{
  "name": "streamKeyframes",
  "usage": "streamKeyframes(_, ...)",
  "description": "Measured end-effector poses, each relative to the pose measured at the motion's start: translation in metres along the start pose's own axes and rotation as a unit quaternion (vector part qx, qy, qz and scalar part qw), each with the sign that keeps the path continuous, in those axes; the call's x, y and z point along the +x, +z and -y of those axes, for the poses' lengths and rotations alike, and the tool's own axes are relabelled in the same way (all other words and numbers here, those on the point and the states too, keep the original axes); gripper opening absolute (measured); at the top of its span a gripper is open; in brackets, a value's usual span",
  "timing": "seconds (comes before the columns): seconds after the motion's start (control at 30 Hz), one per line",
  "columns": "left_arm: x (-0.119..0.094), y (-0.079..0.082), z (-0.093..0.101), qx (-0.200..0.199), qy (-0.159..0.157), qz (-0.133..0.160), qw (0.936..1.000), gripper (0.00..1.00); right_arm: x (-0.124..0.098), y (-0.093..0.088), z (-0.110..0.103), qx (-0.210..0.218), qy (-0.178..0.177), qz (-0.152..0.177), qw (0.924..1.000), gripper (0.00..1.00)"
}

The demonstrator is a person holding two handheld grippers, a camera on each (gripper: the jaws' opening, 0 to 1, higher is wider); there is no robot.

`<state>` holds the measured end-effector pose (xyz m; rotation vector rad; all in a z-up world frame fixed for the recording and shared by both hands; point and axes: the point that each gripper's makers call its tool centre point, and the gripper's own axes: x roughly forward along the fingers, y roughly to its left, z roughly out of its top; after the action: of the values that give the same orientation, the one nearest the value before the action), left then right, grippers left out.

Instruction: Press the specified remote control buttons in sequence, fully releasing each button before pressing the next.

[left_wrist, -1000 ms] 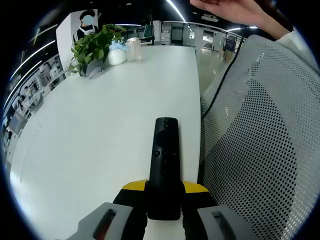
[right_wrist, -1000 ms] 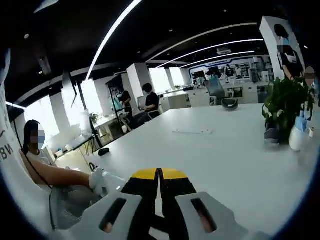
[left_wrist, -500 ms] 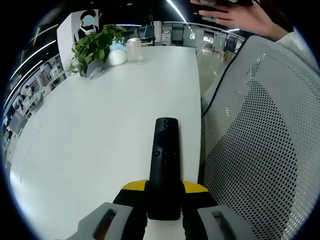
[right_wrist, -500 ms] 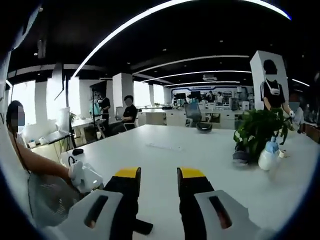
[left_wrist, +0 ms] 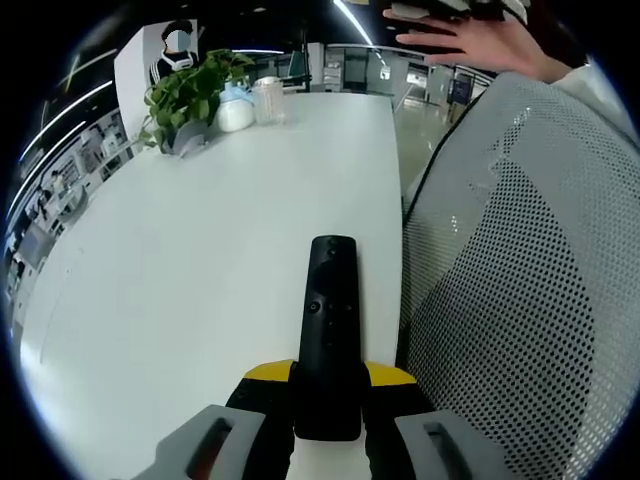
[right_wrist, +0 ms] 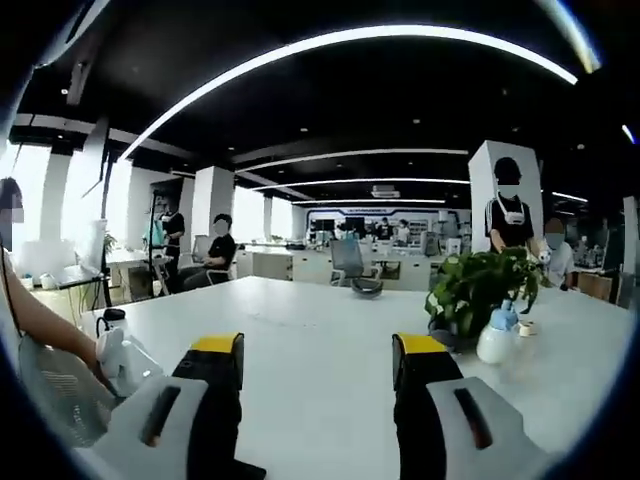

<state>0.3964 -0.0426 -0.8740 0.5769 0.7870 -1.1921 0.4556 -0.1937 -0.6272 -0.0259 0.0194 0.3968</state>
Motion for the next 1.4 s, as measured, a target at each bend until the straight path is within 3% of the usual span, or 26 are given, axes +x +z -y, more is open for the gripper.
streamKeyframes(0.1, 0.000, 0.000, 0.000, 0.000, 0.000, -0.001, 1.0000, 0.25, 0.001, -0.004, 0.006, 0.016, -0.006, -0.005, 0.9998, 0.68)
streamKeyframes(0.17, 0.000, 0.000, 0.000, 0.003, 0.000, -0.005, 1.0000, 0.25, 0.001, -0.008, 0.004, -0.006, -0.007, -0.017, 0.9998, 0.68)
streamKeyframes(0.27, 0.001, 0.000, 0.000, 0.000, 0.003, -0.011, 0.9999, 0.25, 0.002, -0.005, -0.006, -0.025, 0.007, -0.009, 0.9996, 0.72)
streamKeyframes(0.37, 0.000, 0.000, 0.000, -0.002, 0.005, -0.011, 0.9999, 0.25, 0.004, -0.010, -0.009, -0.044, 0.013, -0.023, 0.9987, 0.79)
streamKeyframes(0.5, 0.000, 0.000, 0.000, -0.004, 0.006, -0.010, 0.9999, 0.25, 0.005, -0.011, -0.008, -0.037, 0.008, -0.025, 0.9990, 0.94)
streamKeyframes(0.73, 0.000, 0.000, 0.000, -0.006, 0.008, -0.010, 0.9999, 0.25, 0.006, -0.013, -0.013, -0.055, 0.013, -0.029, 0.9980, 0.99)
streamKeyframes(0.97, 0.000, 0.000, 0.000, -0.001, 0.006, -0.017, 0.9998, 0.25, 0.006, -0.018, -0.009, -0.051, 0.007, -0.043, 0.9977, 0.98)
streamKeyframes(1.4, -0.003, -0.003, -0.008, 0.046, -0.006, -0.046, 0.9979, 0.24, 0.006, -0.026, -0.008, -0.066, 0.005, -0.068, 0.9955, 0.89)
